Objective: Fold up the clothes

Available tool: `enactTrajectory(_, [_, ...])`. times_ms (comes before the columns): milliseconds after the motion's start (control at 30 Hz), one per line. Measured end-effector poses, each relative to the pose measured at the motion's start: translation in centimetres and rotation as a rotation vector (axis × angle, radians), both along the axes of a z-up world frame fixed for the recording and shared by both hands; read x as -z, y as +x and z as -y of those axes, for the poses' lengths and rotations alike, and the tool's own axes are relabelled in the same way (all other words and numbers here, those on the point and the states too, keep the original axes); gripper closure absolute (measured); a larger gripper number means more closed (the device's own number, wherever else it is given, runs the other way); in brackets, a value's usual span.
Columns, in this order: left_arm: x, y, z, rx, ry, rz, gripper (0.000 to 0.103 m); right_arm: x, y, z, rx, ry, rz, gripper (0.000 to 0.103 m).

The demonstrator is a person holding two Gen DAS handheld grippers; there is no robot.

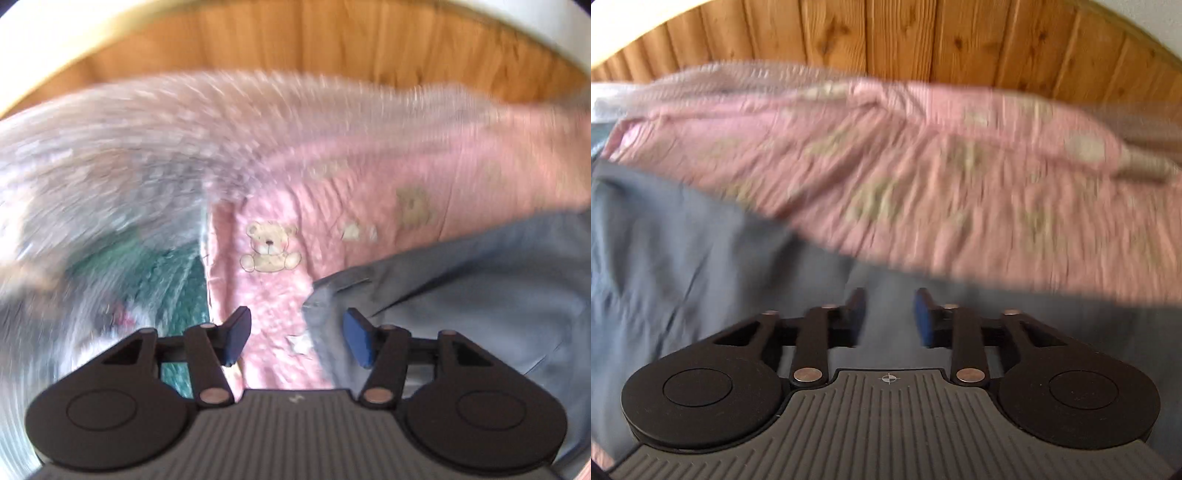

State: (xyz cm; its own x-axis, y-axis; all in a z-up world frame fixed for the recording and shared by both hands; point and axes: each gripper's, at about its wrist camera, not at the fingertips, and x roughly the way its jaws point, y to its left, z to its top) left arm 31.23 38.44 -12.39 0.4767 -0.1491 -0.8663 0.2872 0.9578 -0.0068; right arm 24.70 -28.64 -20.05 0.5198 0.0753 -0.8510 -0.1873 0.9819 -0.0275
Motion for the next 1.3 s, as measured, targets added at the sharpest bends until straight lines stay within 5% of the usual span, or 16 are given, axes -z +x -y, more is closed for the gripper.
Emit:
enactTrajectory(100, [-1.1, -4.1, -0.7, -0.124, -0.088, 0.001, 0.046, 2.5, -3.4, 5.1, 0.184, -0.078, -0.07, 0.069])
enactTrajectory(167, [-1.8, -7.4, -1.6, -0.229, -0.17, -0.004, 0.045, 1.6, -5.9, 8.7, 0.338, -0.12, -0.056, 0.066])
enactTrajectory(300, [-2.4, -14.8, -3.5, -0.422, -0.364, 0.007, 0.034, -2.2, -10.2, 8.9, 0.319, -0.194, 0.005, 0.055])
enactTrajectory(500, [-0.6, -26.0, -4.9, -0.688, -0.52, -0.057, 0.033, -5.7, -14.2, -2.8, 0.024, -0.106, 0.077, 0.044])
enactTrajectory(733, [0.3, -35.8, -1.7, -0.868, -0.554, -0.039, 0.028, -8.1, -17.2, -26.3, -0.705, 0.104, 0.148, 0.032])
enactTrajectory(867, [1.0, -37.4, 0.0, -0.884, -0.573, -0.039, 0.027, -7.4, -20.1, -37.1, -1.0, 0.06, 0.203, 0.029])
enactTrajectory(1100, [1.9, -38.7, -2.1, -0.931, -0.604, 0.06, 0.027, -2.2, -19.9, -49.2, -1.081, -0.084, 0.171, 0.056])
enactTrajectory(1167, [1.9, -39.4, -3.2, -0.923, -0.587, 0.069, 0.027, -0.8, -19.3, -50.9, -1.079, -0.118, 0.124, 0.102])
enactTrajectory(1300, [1.8, -40.7, -4.8, -0.895, -0.557, 0.117, 0.025, -3.4, -15.8, -49.2, -0.9, 0.024, 0.083, 0.103])
